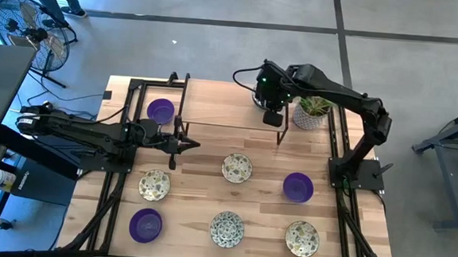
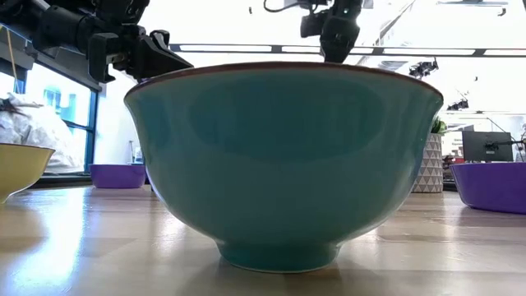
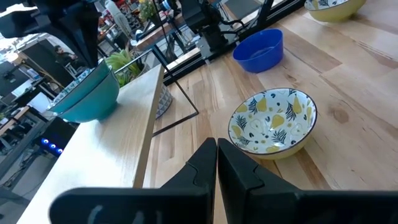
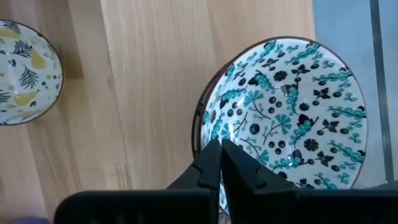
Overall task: Pick & Place Mini bowls
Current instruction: Stack the top blue patterned bowl on the blue bowl on the shelf, then stack the blue patterned bowl on the blue bowl on the shelf
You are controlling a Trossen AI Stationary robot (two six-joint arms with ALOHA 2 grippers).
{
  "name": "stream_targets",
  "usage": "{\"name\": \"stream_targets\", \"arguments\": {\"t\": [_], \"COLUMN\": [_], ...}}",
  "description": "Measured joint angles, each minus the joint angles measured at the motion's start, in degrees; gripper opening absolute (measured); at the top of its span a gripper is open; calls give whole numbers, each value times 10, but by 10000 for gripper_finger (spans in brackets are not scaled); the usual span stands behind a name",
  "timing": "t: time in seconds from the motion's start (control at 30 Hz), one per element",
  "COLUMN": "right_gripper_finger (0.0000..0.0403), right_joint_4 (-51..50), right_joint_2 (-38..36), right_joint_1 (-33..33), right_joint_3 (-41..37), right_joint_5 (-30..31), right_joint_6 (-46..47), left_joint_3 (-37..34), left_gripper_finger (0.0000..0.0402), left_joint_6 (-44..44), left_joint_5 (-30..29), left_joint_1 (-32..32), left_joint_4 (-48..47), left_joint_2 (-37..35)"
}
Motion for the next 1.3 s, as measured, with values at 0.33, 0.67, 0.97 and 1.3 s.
{"name": "stream_targets", "arguments": {"t": [0.33, 0.67, 0.97, 1.3], "right_gripper_finger": [1, 1, 2, 3], "right_joint_4": [3, 7, 8, 20], "right_joint_2": [0, 0, 9, -16], "right_joint_1": [0, 0, -3, 16], "right_joint_3": [0, 0, 0, 0], "right_joint_5": [-12, -21, -22, 3], "right_joint_6": [1, 0, 1, 0], "left_joint_3": [0, 0, 0, 0], "left_gripper_finger": [10, 10, 10, 10], "left_joint_6": [0, -2, -3, -2], "left_joint_5": [0, 0, 8, 10], "left_joint_1": [0, 0, 0, 0], "left_joint_4": [0, 0, 0, 0], "left_joint_2": [0, 0, 0, 0]}}
